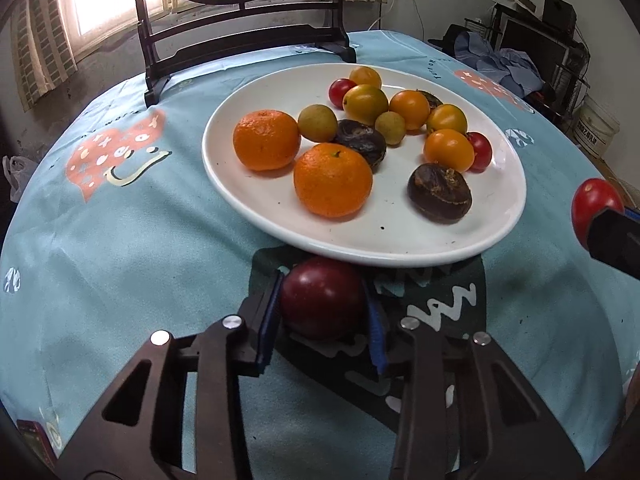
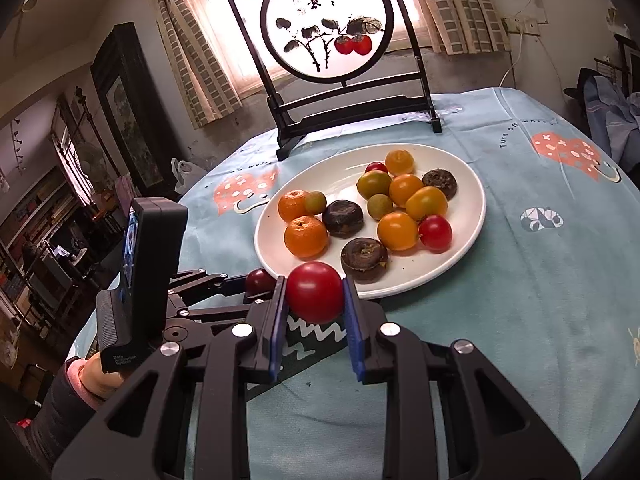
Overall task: Organize fruits
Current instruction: 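Grasp a red tomato with the right tool while the left tool grasps a red plum, then lower the tomato and plum onto the white plate and open both tools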
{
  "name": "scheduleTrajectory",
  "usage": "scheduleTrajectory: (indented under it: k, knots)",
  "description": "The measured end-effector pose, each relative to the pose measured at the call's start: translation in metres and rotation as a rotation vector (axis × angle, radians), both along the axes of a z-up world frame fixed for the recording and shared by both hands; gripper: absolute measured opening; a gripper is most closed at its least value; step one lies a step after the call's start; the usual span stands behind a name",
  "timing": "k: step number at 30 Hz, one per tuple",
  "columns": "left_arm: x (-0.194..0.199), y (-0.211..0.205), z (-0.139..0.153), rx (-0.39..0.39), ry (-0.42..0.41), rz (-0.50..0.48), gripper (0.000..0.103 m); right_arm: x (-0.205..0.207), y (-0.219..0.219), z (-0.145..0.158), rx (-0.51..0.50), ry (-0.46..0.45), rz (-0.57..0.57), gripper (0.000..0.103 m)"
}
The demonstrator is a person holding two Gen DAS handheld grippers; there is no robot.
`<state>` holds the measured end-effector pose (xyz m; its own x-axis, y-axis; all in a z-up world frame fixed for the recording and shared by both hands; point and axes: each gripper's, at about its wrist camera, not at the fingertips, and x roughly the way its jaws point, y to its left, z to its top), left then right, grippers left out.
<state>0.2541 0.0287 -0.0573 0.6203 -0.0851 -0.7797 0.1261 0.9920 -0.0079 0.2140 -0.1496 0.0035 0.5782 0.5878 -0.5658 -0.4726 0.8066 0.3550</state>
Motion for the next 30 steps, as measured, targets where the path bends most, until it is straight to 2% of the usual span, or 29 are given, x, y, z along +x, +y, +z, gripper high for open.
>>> scheduleTrajectory:
  k: [10, 16, 20, 24, 27, 30]
  knots:
    - [-0.028, -0.002, 0.007, -0.009, -0.022, 0.050, 0.038, 0.000, 0.006, -0.010, -0.056, 0.001, 0.000, 0.027]
    - [-0.072, 0.000, 0.020, -0.076, -0.077, 0.083, 0.038, -0.018, 0.007, -0.014, -0.049, -0.008, 0.033, 0.027]
    - [-0.087, -0.002, 0.036, -0.110, -0.106, 0.073, 0.038, -0.033, 0.004, -0.010, -0.029, -0.017, 0.035, 0.027]
    - [-0.071, -0.002, 0.068, -0.172, -0.146, 0.058, 0.038, -0.018, -0.003, 0.012, -0.004, -0.050, 0.005, 0.027]
    - [-0.043, -0.009, 0.087, -0.152, -0.186, 0.064, 0.038, 0.010, -0.006, 0.029, 0.001, -0.067, -0.033, 0.027]
    - [-0.002, -0.016, 0.092, -0.152, -0.174, 0.064, 0.038, 0.037, -0.008, 0.035, 0.006, -0.070, -0.059, 0.027]
